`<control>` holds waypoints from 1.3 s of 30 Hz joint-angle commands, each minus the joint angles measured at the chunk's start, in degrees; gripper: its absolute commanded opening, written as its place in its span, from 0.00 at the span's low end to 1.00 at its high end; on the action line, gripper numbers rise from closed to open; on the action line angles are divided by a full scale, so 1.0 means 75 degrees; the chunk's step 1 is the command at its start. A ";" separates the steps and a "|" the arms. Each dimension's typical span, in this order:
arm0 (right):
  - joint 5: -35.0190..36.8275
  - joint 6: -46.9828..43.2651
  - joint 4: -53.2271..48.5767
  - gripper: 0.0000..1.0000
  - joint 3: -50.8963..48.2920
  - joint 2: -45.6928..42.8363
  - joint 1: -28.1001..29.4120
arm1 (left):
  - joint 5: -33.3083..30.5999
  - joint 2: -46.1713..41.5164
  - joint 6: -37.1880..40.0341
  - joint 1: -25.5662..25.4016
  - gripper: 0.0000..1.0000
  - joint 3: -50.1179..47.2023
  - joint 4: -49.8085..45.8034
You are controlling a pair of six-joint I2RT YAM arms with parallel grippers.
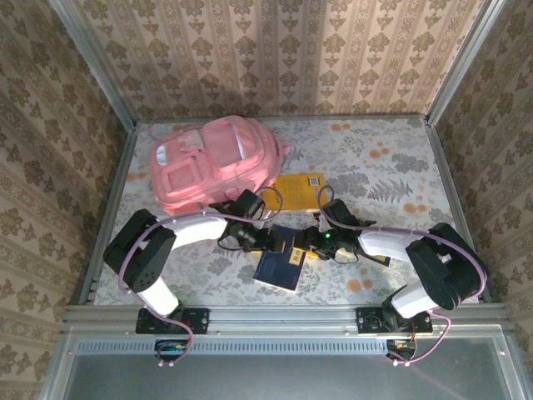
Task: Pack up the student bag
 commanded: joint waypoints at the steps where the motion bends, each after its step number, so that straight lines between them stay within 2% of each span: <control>1: -0.0128 0.0216 0.0386 0.54 -0.0028 -0.0486 0.0060 | 0.0588 0.0165 0.0044 -0.0238 0.70 0.0165 0.0066; 7: -0.0635 0.0635 0.0976 0.53 -0.0181 -0.0584 0.0061 | 0.0608 0.0165 -0.0030 -0.0238 0.70 0.0151 0.0232; 13: -0.1213 0.0858 0.1860 0.51 -0.0293 -0.0123 0.0064 | 0.0754 0.0124 -0.0180 -0.0238 0.70 0.0121 0.0631; 14: -0.1210 0.0845 0.1869 0.48 -0.0281 -0.0045 0.0062 | 0.0771 0.0099 -0.0195 -0.0235 0.70 0.0116 0.0671; 18: -0.0853 0.0695 0.1614 0.20 -0.0345 -0.0146 0.0015 | 0.0695 -0.0190 -0.0160 -0.0119 0.70 0.0081 0.0501; 19: -0.0699 0.0624 0.1450 0.15 -0.0348 -0.0340 -0.0007 | 0.0670 -0.0317 -0.0160 -0.0038 0.70 0.0015 0.0458; 21: -0.0434 0.0379 0.0996 0.12 -0.0276 -0.0858 -0.0043 | 0.0677 -0.0637 -0.0188 0.0196 0.70 -0.0150 0.0338; 24: -0.0464 -0.0022 0.0657 0.10 -0.0091 -0.1559 -0.0056 | 0.0865 -0.1263 -0.0213 0.0695 0.71 -0.0525 0.0330; 28: -0.0936 -0.0269 0.0777 0.10 0.0128 -0.2255 -0.0056 | 0.1544 -0.2138 -0.0094 0.1141 0.73 -0.0857 0.0530; 33: -0.1585 0.0054 0.1432 0.10 0.0313 -0.2744 -0.0056 | 0.2256 -0.3069 -0.0032 0.1297 0.74 -0.0905 0.0953; 39: -0.1860 0.0339 0.1870 0.11 0.0512 -0.3054 -0.0056 | 0.3022 -0.3869 -0.0800 0.1208 0.67 -0.1110 0.2270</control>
